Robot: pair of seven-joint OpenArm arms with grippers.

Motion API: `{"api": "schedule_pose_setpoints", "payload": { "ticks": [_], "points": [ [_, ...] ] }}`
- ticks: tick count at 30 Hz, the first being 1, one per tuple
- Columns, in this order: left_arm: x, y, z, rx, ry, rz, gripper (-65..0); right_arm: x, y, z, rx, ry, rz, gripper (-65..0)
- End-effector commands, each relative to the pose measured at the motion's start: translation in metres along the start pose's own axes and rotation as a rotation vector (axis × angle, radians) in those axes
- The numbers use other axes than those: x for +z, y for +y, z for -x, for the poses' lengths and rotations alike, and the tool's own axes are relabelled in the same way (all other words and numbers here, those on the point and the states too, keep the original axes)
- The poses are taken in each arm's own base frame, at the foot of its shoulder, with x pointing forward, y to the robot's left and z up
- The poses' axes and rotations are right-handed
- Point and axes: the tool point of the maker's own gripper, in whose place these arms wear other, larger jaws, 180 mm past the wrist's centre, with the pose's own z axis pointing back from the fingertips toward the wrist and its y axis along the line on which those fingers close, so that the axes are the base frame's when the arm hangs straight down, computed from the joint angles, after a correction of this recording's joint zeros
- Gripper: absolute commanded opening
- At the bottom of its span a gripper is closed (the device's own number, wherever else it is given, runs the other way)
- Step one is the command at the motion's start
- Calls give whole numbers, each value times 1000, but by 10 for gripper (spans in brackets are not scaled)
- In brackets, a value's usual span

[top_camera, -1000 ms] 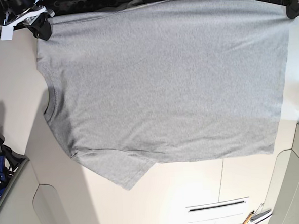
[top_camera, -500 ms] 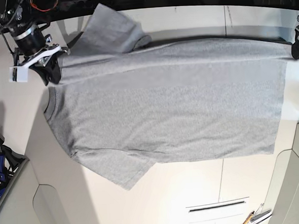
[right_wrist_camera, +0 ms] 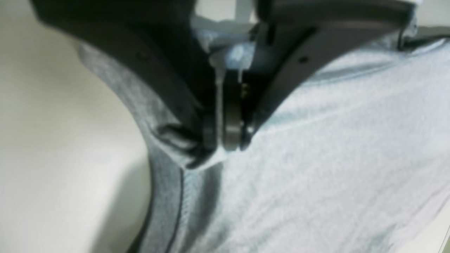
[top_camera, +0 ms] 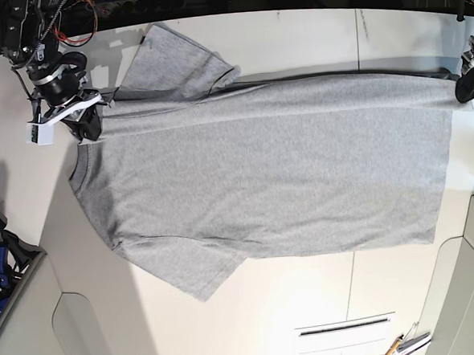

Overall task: Fold the T-shirt properly
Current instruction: 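Lift the shoulder edge with both grippers and drag it taut, then release the sleeve with the right gripper and regrasp the shoulder edge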

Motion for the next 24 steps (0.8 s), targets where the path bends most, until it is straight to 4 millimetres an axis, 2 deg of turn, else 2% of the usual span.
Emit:
{"api": "schedule_pose_setpoints", "payload": {
  "ticks": [1, 3, 4, 6, 7, 8, 10, 11, 17, 21, 24],
  "points": [
    [4, -2, -21, -25, -57, 13, -650, 1, 2, -17, 9, -54, -11, -650],
    [4, -2, -22, -26, -61, 13, -650, 0, 3, -19, 11, -59, -14, -650],
    [4, -2, -22, -26, -60, 13, -630, 0, 3, -19, 10, -60, -13, -650],
    [4, -2, -22, -27, -58, 11, -481, -1, 4, -21, 12, -62, -15, -640],
    [3, -2, -22, -28, -57, 11, -432, -2, 4, -23, 13, -65, -16, -559],
    [4, -2, -22, -28, -57, 10, -410, -2, 4, -24, 13, -67, -18, -479],
    [4, -2, -21, -28, -57, 10, -409, -2, 6, -25, 17, -70, -24, -381],
    [4, -2, -22, -28, -57, 10, -409, -2, 6, -25, 18, -72, -25, -369],
    [4, -1, -21, -32, -52, 7, -409, 6, 19, -35, 64, -46, -46, -370],
    [3, 0, -19, -42, -43, -2, -409, 28, 38, -52, 148, -32, -59, -370],
    [3, 0, -19, -42, -44, -2, -409, 49, 44, -62, 221, -52, -32, -370]
  ]
}}
